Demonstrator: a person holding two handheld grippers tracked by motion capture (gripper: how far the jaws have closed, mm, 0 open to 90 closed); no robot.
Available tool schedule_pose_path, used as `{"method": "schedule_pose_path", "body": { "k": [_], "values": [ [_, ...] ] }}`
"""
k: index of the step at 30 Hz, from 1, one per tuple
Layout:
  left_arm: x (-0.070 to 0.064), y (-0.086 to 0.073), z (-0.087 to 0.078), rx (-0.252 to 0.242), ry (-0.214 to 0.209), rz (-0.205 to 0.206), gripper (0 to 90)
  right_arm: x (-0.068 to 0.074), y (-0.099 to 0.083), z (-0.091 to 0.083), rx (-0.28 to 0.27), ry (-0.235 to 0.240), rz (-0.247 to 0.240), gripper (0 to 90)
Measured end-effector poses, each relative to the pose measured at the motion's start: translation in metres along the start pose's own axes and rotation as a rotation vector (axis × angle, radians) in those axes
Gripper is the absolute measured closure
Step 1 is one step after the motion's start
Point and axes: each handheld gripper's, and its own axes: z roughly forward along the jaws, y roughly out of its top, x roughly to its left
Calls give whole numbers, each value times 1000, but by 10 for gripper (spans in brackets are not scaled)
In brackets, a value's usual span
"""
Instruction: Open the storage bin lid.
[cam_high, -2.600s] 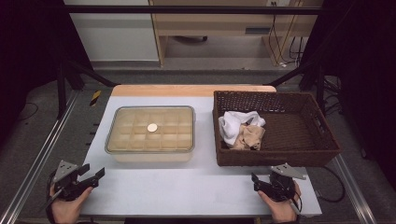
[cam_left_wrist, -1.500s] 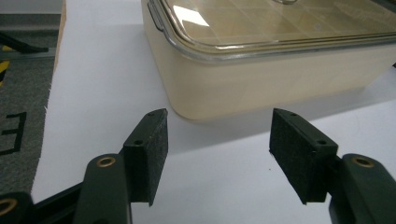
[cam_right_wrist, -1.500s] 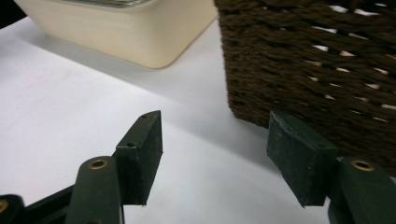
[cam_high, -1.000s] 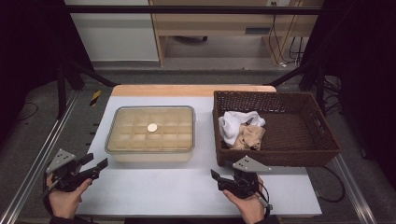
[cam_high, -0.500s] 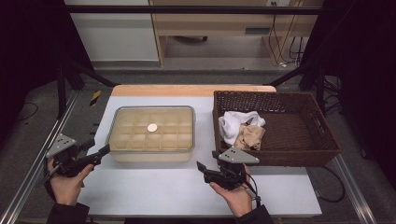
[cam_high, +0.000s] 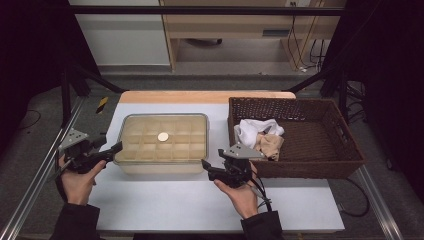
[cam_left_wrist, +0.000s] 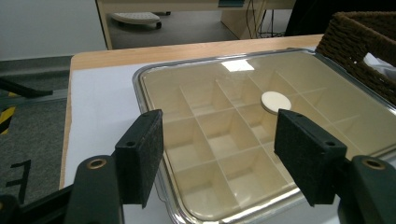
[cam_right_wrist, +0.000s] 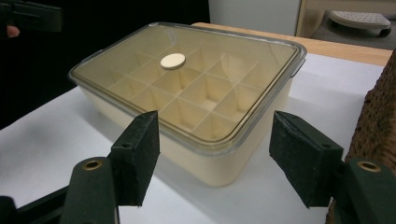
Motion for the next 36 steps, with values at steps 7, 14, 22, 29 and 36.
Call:
{"method": "schedule_pose_path", "body": {
  "k": [7,14,22,29,36],
  "values": [
    [11,5,12,4,-1,-27,337,3,13,20,-8,8,9,325],
    [23,5,30,34,4,-56,346,4,24,43,-3,-14,13,316],
    [31,3,49,86,18,-49,350,-8,28,70,15,-54,45,312],
    [41,0,63,121,32,-60,348,-19,32,96,42,-102,66,295],
    [44,-4,69,145,28,-55,342,-27,29,110,64,-145,77,280]
  ]
}}
